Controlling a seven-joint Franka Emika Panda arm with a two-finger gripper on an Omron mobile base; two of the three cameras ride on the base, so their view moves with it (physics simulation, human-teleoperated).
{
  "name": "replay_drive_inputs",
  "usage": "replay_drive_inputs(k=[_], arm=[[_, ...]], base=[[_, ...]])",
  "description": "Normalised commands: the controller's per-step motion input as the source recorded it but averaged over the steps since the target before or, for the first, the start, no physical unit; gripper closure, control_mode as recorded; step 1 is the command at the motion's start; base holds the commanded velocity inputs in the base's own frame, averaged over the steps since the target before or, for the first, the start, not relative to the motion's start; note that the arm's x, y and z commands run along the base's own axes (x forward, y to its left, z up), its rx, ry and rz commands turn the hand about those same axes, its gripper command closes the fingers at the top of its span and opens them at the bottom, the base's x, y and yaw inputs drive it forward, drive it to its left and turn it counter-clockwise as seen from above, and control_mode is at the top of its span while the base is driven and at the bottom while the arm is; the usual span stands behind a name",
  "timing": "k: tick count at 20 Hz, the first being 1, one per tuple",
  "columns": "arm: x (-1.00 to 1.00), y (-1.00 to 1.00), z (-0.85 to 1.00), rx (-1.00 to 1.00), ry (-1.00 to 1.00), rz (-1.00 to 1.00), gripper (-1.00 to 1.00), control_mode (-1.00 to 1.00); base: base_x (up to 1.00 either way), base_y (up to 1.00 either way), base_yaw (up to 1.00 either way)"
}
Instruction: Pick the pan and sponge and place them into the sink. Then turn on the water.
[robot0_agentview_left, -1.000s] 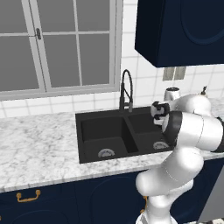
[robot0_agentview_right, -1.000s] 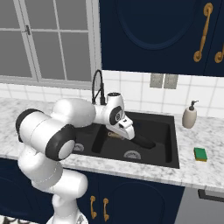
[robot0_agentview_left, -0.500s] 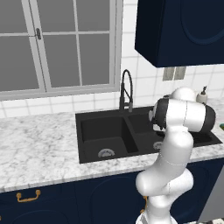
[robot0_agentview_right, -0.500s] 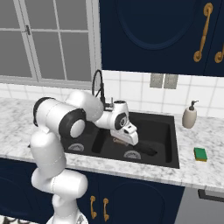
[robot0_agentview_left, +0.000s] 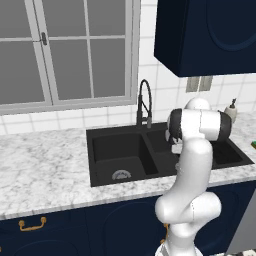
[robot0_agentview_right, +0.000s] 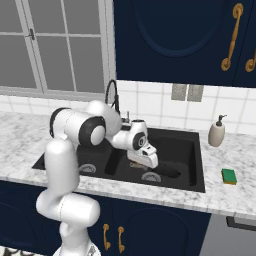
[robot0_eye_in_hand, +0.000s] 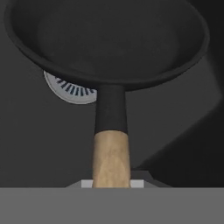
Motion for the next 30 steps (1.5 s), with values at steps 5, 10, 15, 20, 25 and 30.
replay_drive_inputs(k=[5,10,15,20,25,30], arm=[[0.44,-0.14,-0.26,0.00,-0.02,0.00,1.00,-1.00],[0.28,-0.04,-0.27,0.00,0.00,0.00,1.00,-1.00],[0.15,0.16,-0.38,0.00,0.00,-0.04,1.00,-1.00],[0.09,0.21,-0.14,0.02,0.00,-0.15,1.00,-1.00],[0.08,0.03,-0.02,0.00,0.00,-0.04,1.00,-1.00],[0.01,0.00,0.00,0.00,0.00,0.00,1.00,-1.00]], base=[[0.00,0.00,0.00],[0.00,0.00,0.00],[0.00,0.00,0.00],[0.00,0.00,0.00],[0.00,0.00,0.00],[0.00,0.00,0.00]])
